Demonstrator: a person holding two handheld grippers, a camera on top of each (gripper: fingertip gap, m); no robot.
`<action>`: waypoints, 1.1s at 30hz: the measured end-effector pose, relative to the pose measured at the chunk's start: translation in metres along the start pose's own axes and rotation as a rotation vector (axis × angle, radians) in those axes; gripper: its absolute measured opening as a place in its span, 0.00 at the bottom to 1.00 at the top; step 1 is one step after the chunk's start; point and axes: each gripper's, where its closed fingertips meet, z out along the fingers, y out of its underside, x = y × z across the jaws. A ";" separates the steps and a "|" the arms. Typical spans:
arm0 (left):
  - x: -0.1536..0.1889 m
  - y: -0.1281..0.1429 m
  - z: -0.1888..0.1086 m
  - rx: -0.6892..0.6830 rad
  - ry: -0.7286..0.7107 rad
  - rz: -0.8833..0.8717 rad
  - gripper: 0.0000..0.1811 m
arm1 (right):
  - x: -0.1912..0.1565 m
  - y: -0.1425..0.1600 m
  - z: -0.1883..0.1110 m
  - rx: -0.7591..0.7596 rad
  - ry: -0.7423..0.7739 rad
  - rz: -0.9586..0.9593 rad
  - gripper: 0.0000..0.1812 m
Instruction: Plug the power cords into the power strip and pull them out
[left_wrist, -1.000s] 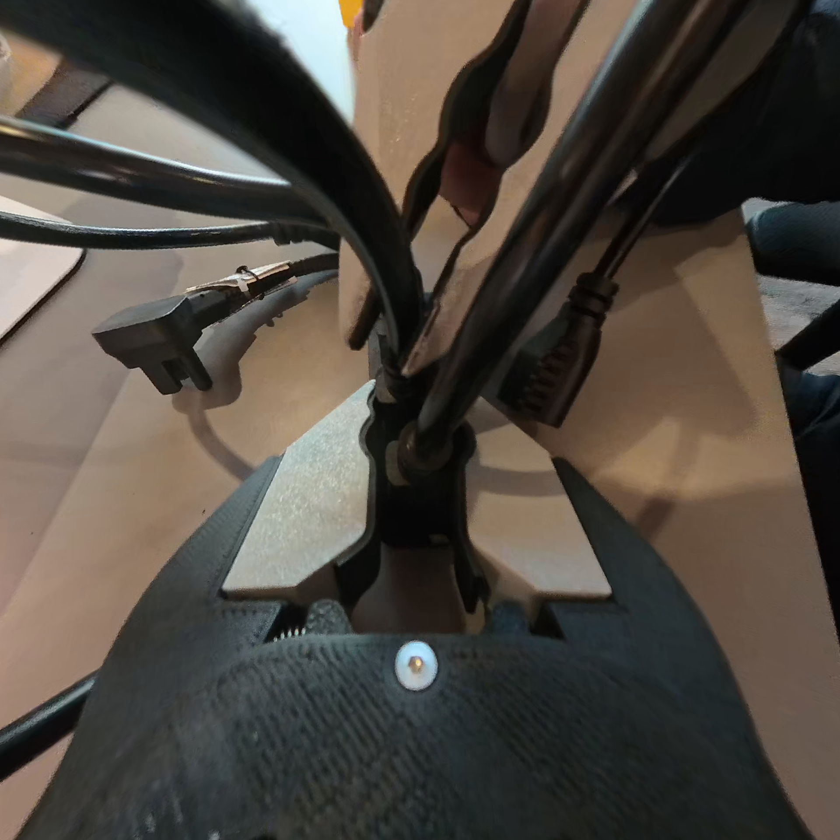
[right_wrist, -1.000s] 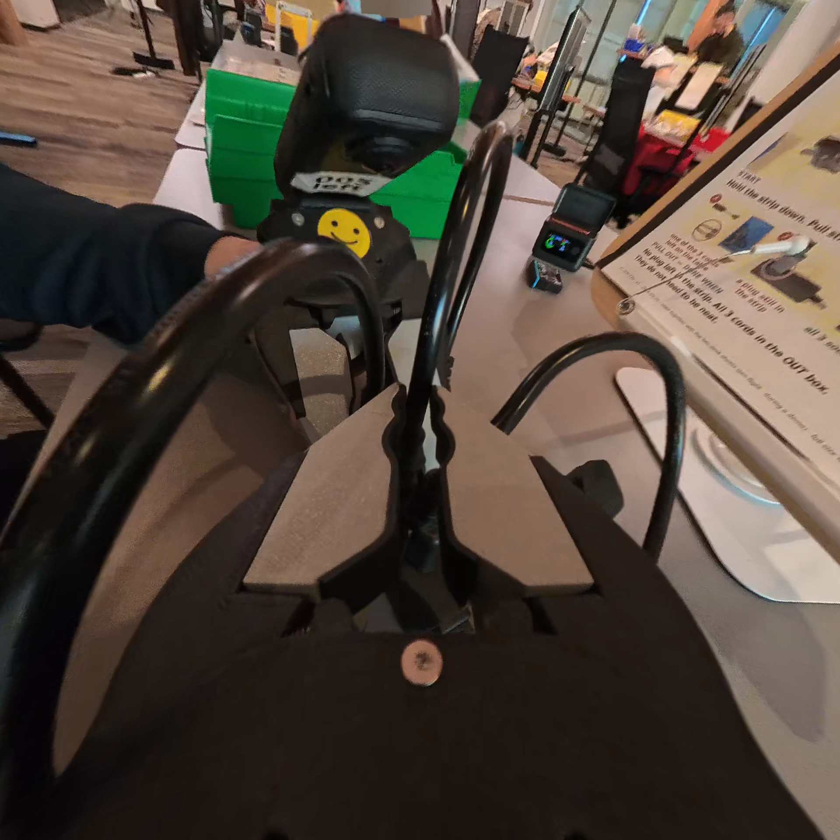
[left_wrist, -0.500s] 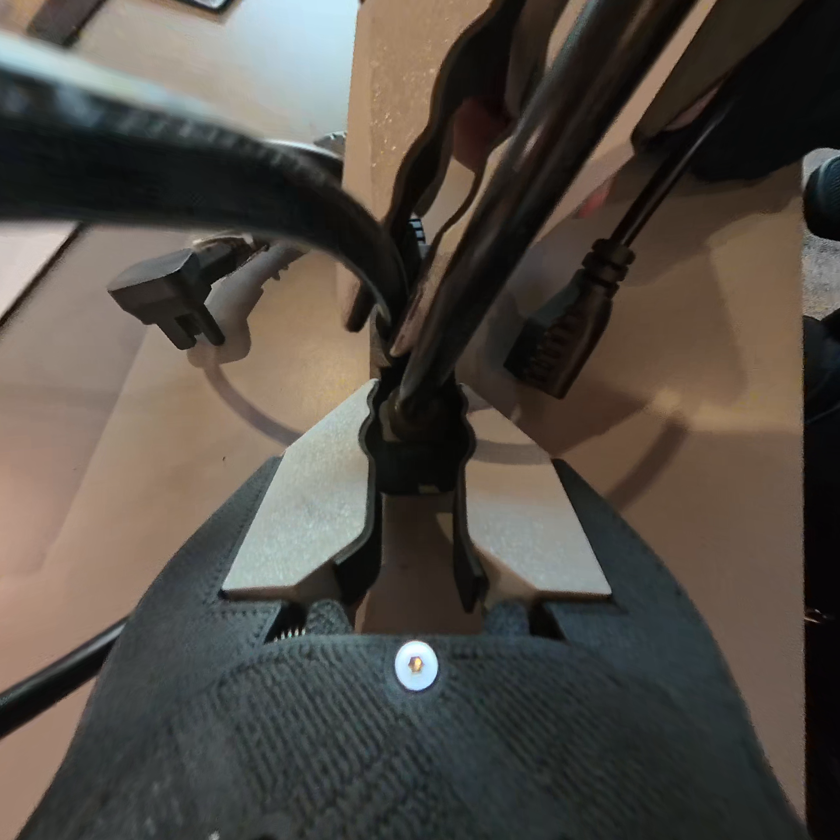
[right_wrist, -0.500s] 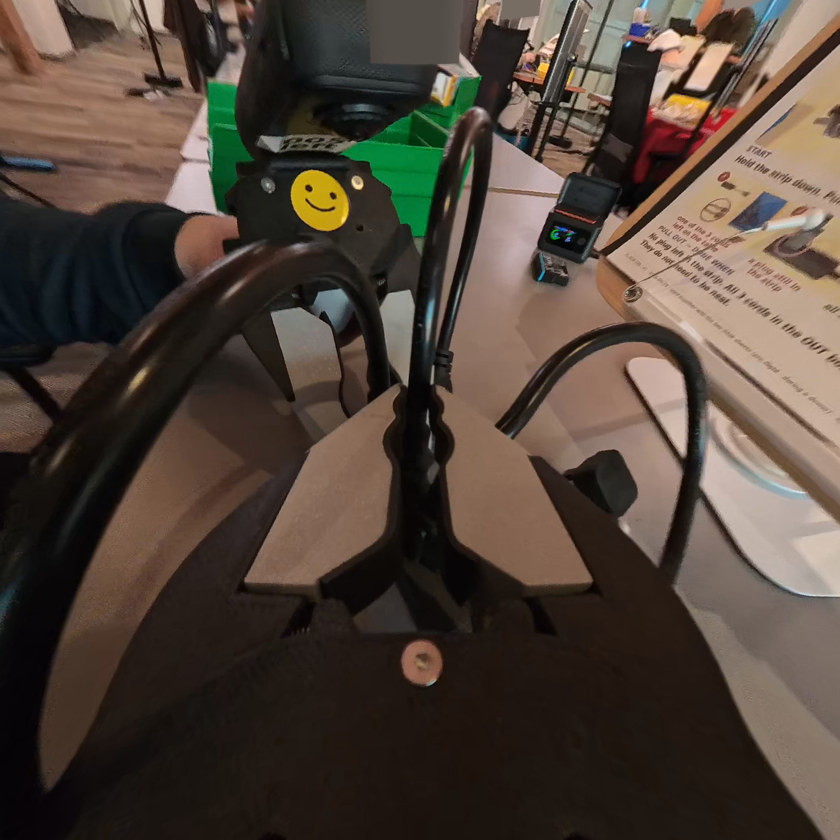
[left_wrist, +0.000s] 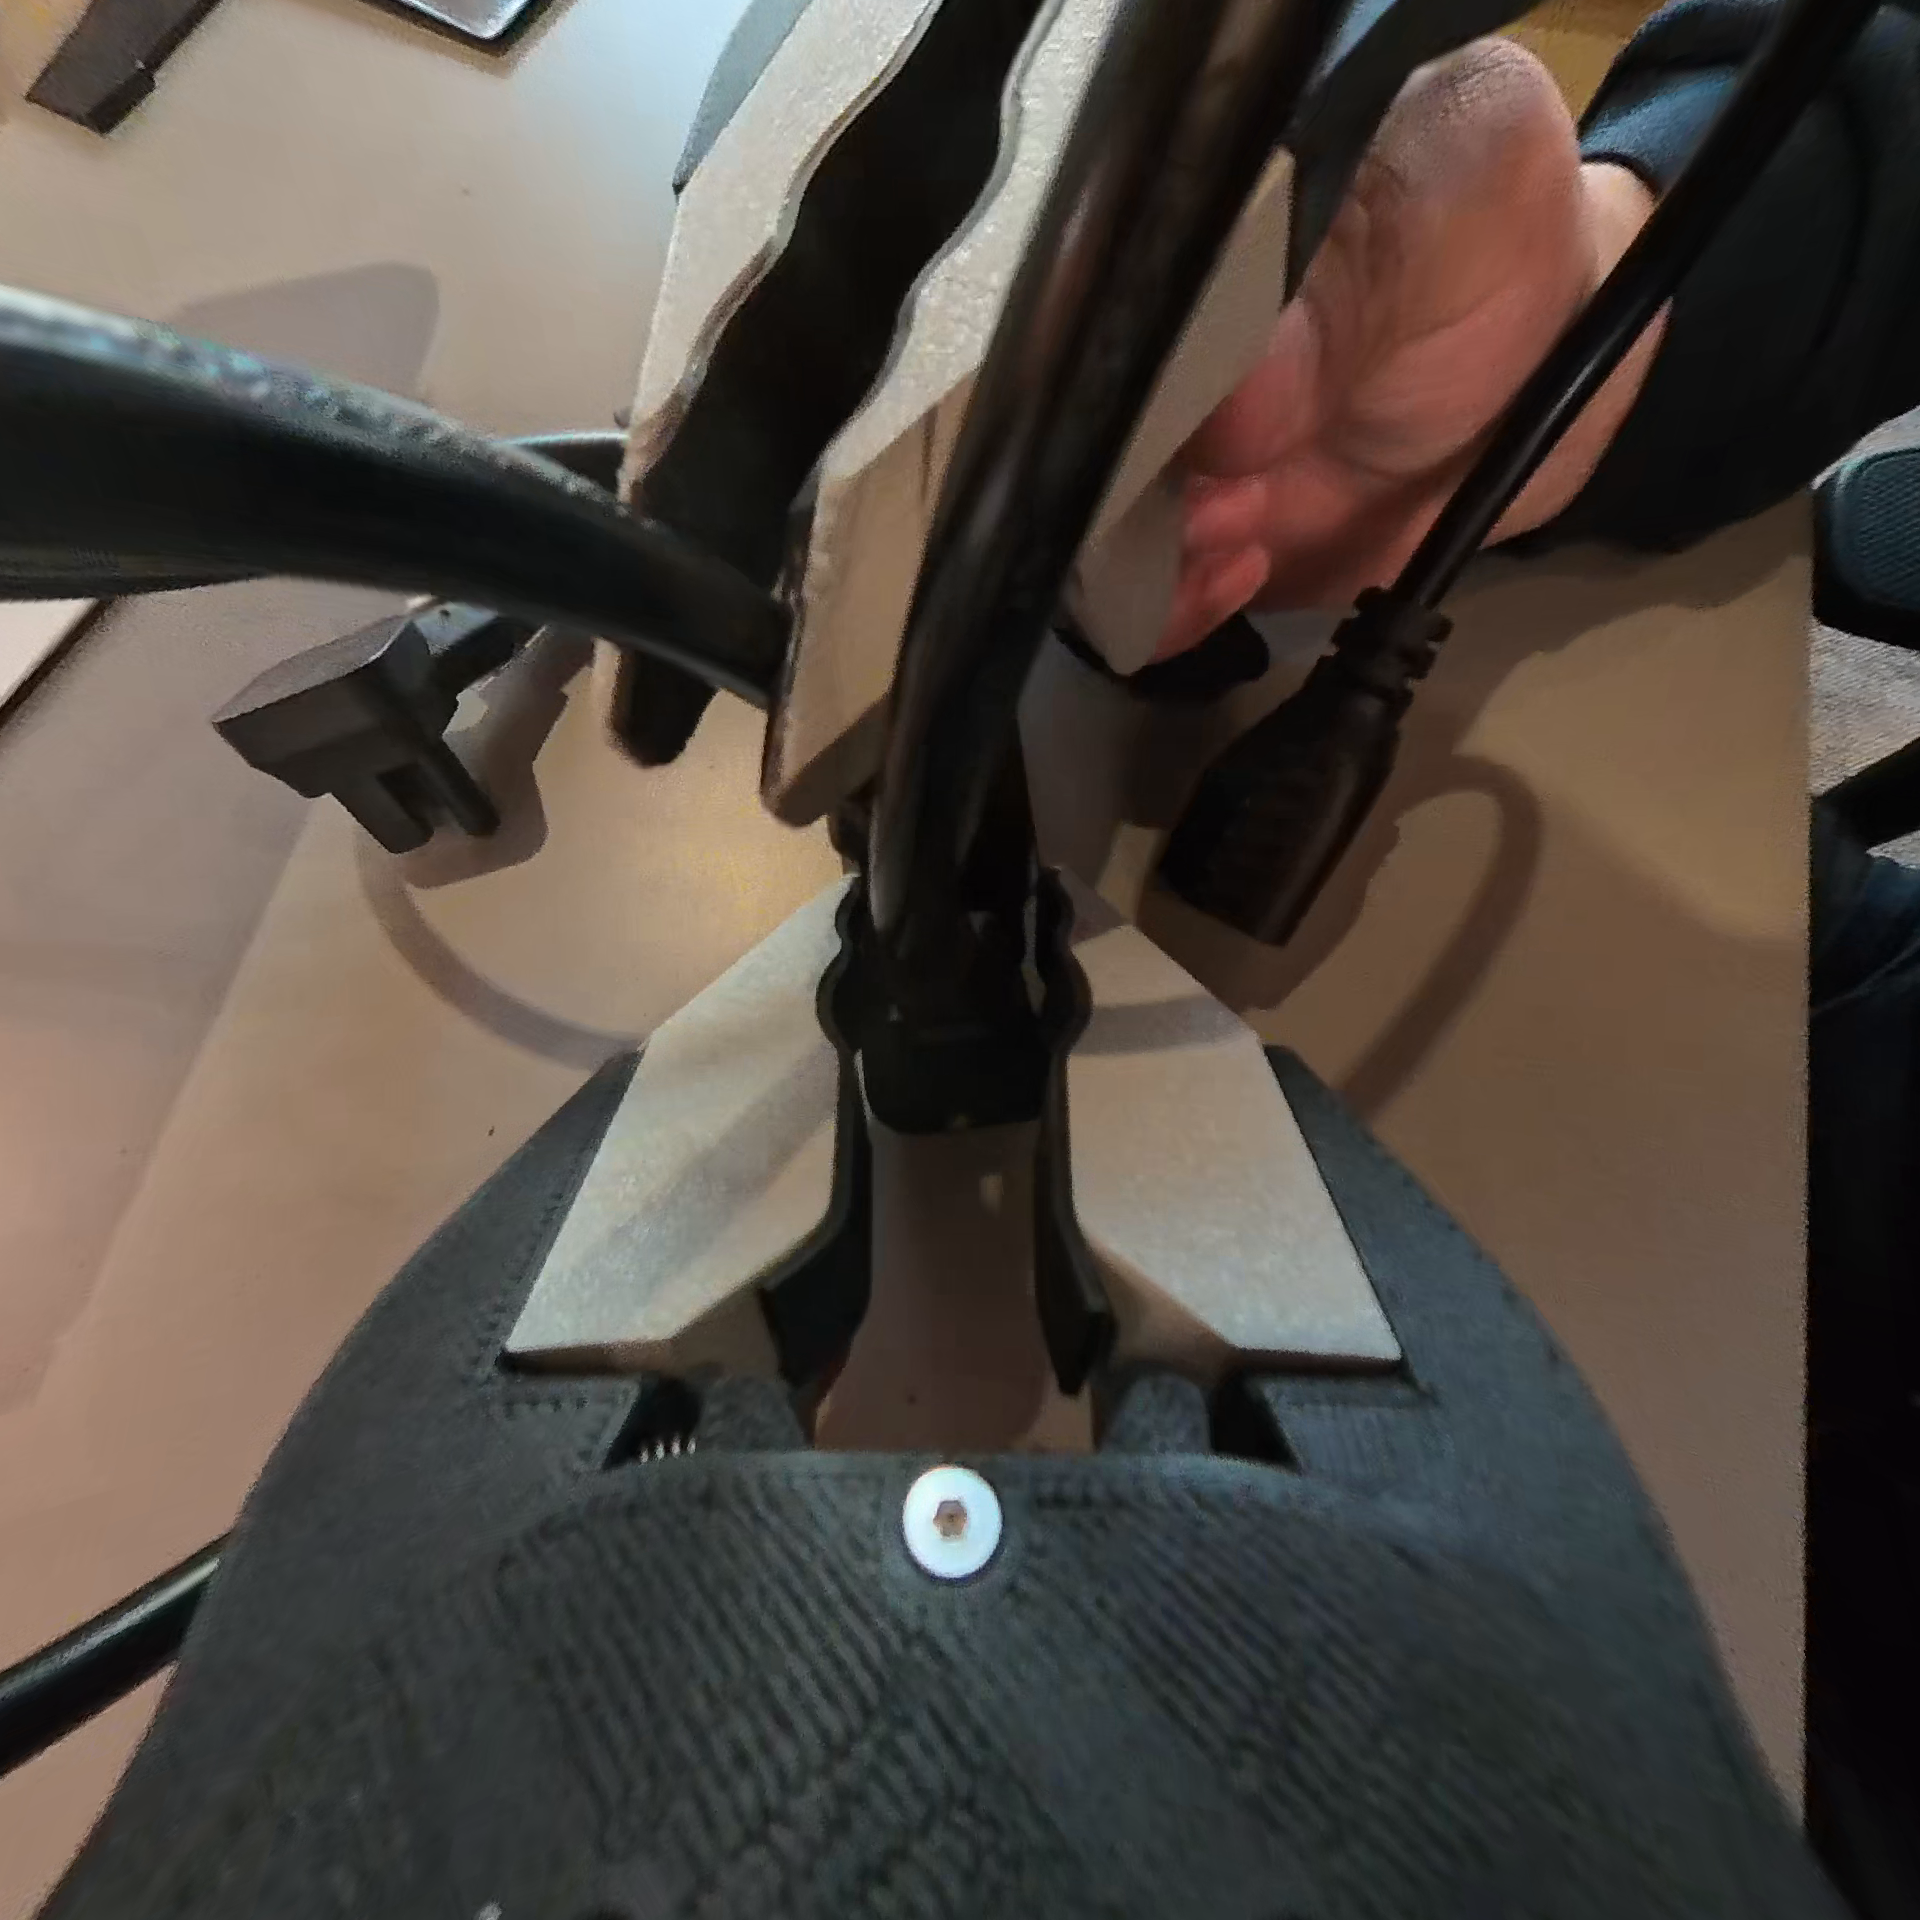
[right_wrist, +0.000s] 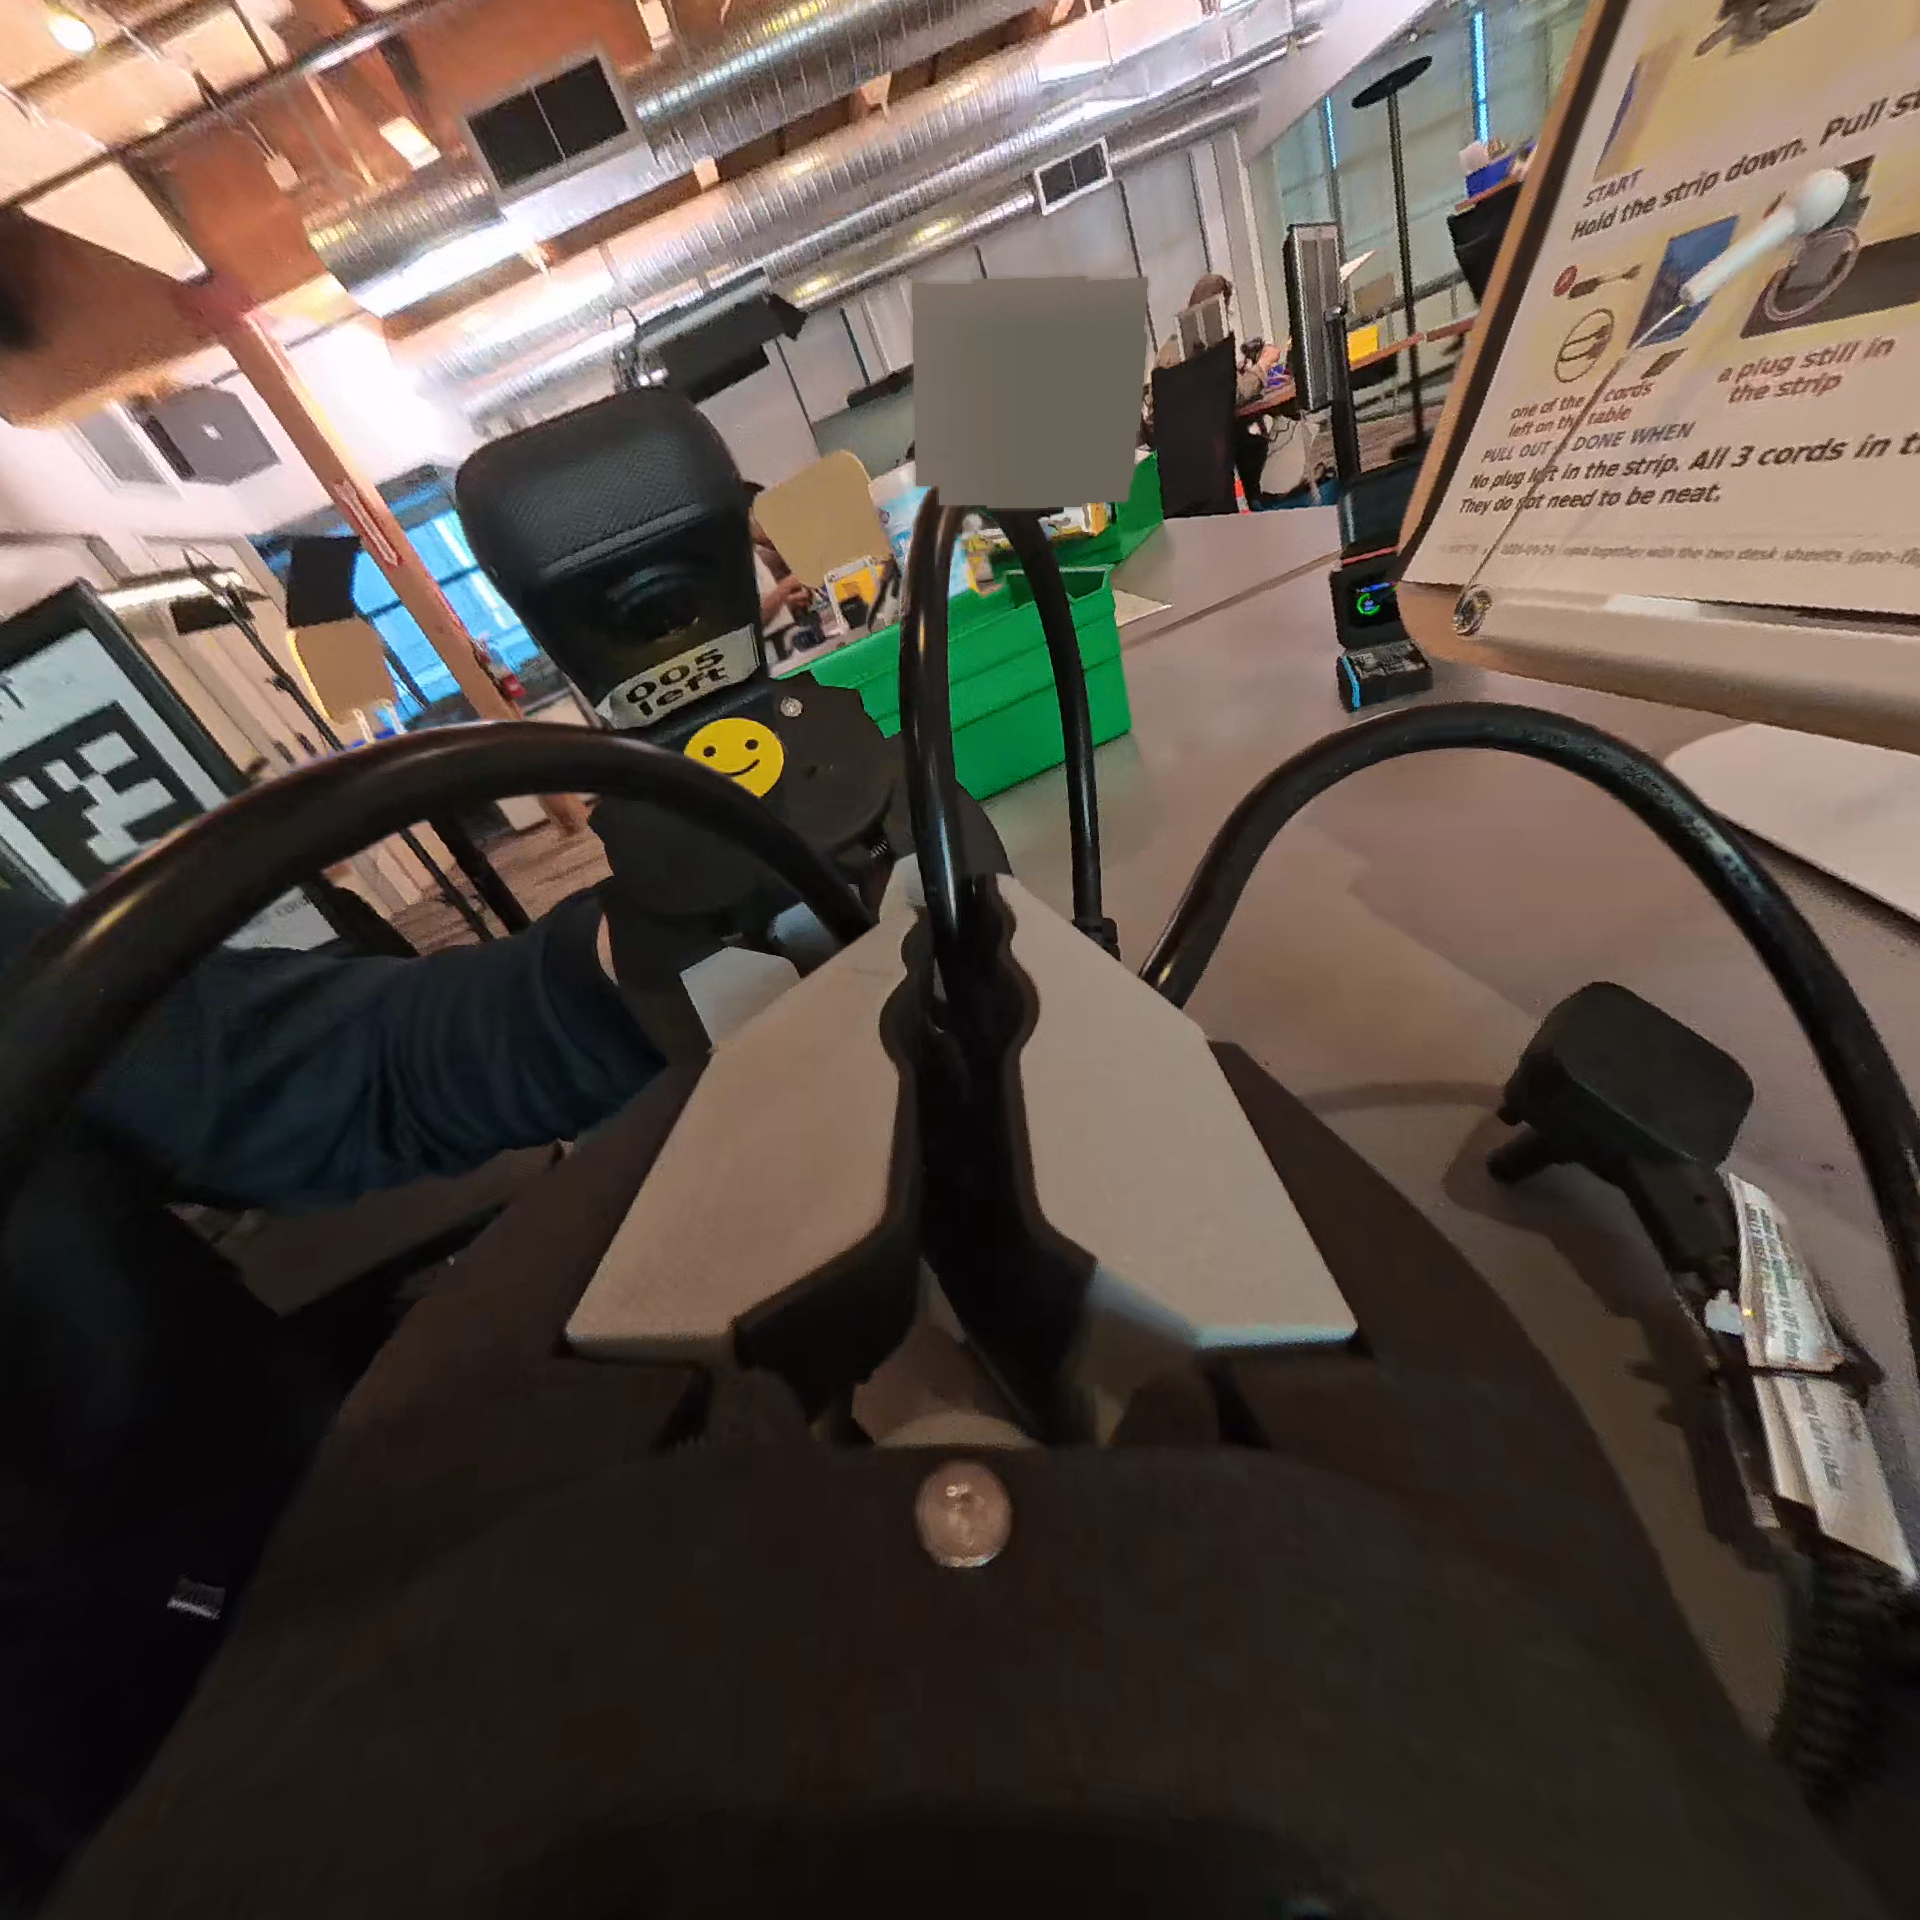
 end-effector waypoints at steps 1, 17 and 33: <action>0.000 0.000 0.000 0.004 0.002 -0.002 0.17 | 0.000 -0.001 -0.001 0.013 -0.009 0.020 0.02; -0.010 -0.003 0.001 0.132 0.025 -0.113 0.16 | 0.010 -0.006 -0.002 -0.081 0.053 -0.201 0.03; -0.011 -0.003 0.001 0.102 -0.085 0.034 0.17 | 0.014 0.025 -0.011 -0.411 0.285 -0.533 0.08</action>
